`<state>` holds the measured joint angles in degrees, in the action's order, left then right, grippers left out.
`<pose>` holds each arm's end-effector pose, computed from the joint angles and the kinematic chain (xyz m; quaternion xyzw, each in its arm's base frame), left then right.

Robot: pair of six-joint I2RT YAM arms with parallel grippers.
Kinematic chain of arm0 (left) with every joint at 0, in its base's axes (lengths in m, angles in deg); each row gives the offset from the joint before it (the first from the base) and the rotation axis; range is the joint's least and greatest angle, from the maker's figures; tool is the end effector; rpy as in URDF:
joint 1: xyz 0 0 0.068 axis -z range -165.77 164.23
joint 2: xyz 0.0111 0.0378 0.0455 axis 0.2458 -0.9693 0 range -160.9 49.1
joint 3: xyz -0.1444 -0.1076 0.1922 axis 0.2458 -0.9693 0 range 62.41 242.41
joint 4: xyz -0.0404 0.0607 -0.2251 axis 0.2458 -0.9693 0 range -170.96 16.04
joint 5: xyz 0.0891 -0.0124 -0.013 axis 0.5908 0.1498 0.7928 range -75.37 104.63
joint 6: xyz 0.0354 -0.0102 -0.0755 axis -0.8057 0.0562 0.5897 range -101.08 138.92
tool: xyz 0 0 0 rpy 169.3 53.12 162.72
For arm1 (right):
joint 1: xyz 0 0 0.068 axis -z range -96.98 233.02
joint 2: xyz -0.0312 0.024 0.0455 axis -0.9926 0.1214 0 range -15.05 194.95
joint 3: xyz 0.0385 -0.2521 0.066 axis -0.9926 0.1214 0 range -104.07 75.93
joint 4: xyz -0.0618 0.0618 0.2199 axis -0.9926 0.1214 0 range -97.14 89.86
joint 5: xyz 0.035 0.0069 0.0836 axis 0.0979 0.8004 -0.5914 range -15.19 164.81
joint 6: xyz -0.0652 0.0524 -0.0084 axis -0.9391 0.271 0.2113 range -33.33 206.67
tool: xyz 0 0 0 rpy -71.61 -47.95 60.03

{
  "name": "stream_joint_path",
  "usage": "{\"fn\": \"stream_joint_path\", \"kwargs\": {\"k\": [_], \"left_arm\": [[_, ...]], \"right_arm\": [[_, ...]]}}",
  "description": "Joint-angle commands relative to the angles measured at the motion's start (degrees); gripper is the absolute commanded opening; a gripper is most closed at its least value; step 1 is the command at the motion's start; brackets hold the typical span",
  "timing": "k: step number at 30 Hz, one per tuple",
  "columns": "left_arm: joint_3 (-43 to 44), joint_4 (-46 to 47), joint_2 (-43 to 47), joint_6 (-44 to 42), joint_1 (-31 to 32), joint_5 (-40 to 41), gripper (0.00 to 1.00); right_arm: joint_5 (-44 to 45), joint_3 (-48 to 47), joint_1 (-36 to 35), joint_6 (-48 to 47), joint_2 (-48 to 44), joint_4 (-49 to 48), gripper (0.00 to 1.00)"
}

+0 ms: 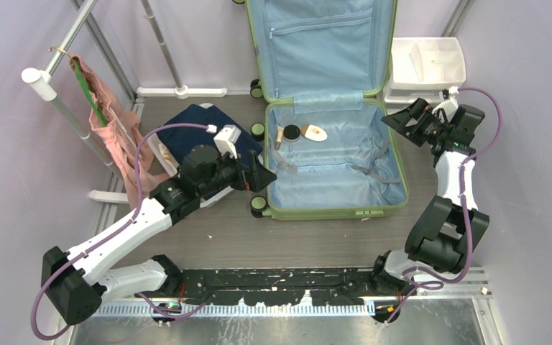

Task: Open, take out, and arrange the luggage
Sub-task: Adjust the luggage at the center of the board.

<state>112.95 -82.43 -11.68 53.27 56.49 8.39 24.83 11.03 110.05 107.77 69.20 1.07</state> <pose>0.1877 -0.1814 0.3084 0.0876 0.8073 -0.3954 0.4292 0.3178 -0.0988 0.2946 0.1160 0.7971 0.3365 0.4878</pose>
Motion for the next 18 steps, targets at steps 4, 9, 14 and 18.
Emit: {"fn": "stream_joint_path", "kwargs": {"k": [4, 9, 14, 18], "left_arm": [[0.3, 6.4, 2.0, 5.3, -3.6, -7.0, 0.98], [-0.8, 8.2, 3.4, 4.9, -3.8, -7.6, 0.98], [-0.6, 8.2, 4.4, 1.4, -4.2, -6.2, 0.98], [2.2, 8.7, 3.3, 0.3, -4.3, -2.9, 0.97]], "right_arm": [[-0.4, 1.2, 1.9, 3.6, -4.4, -7.5, 1.00], [0.1, 0.6, 2.0, 2.1, -3.2, -8.0, 1.00], [1.0, -1.9, 2.0, -6.4, -1.6, -5.3, 1.00], [0.3, -7.7, 1.9, -17.8, 1.7, 7.2, 1.00]]}}
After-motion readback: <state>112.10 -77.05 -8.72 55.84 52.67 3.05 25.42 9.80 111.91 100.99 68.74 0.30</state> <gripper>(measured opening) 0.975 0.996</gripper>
